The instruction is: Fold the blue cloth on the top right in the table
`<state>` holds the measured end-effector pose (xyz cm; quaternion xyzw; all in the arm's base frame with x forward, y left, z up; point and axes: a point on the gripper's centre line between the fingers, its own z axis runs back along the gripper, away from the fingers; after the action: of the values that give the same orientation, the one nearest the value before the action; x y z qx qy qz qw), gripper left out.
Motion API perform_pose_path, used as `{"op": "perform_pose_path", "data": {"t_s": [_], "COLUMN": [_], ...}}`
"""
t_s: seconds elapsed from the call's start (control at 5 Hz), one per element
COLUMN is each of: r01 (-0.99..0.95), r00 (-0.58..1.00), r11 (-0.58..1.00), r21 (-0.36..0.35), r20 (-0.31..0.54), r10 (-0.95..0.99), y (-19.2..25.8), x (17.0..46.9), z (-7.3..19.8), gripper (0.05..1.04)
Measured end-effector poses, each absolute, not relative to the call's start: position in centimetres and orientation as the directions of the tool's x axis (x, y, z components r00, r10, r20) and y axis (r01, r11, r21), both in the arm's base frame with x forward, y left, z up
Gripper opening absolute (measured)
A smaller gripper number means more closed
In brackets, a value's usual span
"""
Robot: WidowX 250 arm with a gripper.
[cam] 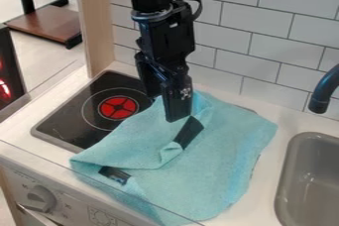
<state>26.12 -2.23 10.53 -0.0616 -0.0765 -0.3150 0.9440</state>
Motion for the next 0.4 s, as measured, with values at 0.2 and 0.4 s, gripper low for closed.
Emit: {"op": "perform_pose_path", "data": {"t_s": [0.2, 0.4], "r01": [0.597, 0.483], "r00": [0.798, 0.873], "r11": [0.798, 0.871], "r21": [-0.083, -0.094], "r20": [0.166, 0.132], "r10": [-0.58, -0.47], "y": [-2.3, -2.0], "x": [25.9, 27.4], "z": [10.0, 8.2], "gripper": [0.999, 0.999]}}
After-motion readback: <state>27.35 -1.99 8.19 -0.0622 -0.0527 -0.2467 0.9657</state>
